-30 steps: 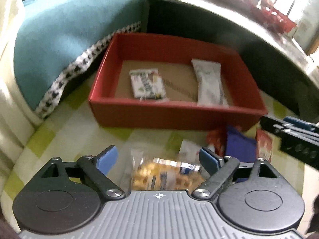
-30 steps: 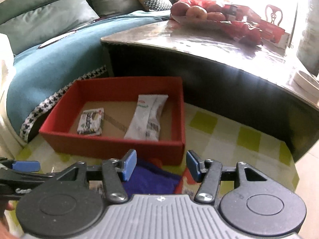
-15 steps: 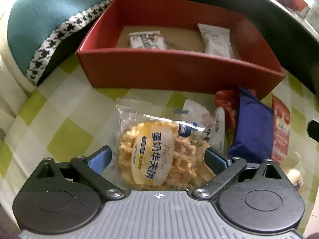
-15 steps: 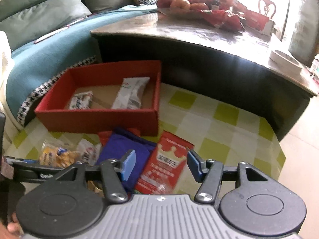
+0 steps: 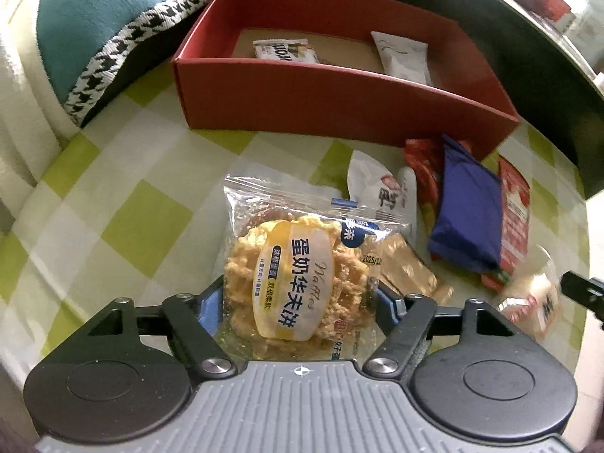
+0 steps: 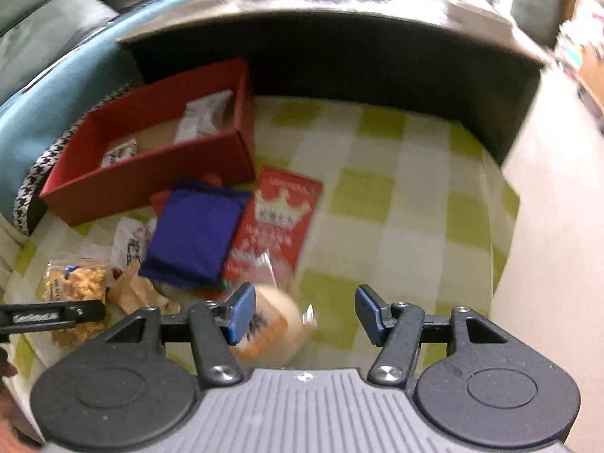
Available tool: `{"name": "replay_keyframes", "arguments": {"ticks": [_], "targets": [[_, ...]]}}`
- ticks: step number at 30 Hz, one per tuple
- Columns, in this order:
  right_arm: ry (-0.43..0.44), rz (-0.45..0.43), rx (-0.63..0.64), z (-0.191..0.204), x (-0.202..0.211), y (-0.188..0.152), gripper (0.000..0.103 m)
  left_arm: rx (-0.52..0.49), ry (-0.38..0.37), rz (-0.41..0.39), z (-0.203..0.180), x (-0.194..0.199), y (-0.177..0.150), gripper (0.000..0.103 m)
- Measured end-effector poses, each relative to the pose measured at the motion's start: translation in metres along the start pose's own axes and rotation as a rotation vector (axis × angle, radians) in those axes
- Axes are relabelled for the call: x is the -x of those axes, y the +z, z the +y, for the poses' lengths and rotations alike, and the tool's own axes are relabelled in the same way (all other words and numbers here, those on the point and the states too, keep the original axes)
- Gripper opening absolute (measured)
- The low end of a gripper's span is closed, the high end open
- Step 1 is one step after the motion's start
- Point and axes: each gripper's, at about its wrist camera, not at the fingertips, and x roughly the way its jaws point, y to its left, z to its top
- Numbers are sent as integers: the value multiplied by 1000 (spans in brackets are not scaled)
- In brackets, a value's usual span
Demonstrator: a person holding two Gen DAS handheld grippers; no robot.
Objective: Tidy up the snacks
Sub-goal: 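Grasp the waffle cake bag with the left tool while the right tool grasps the orange-label bun bag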
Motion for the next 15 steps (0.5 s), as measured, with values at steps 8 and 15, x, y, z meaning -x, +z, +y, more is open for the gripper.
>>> {"name": "replay_keyframes", "arguments": {"ticks": [8, 15], "targets": [[38, 26, -58, 2, -17, 5, 65, -38, -63, 4, 4, 18, -20, 80], [16, 47, 14, 26, -36, 8, 74, -68, -58, 31, -1, 10, -24, 80]]}}
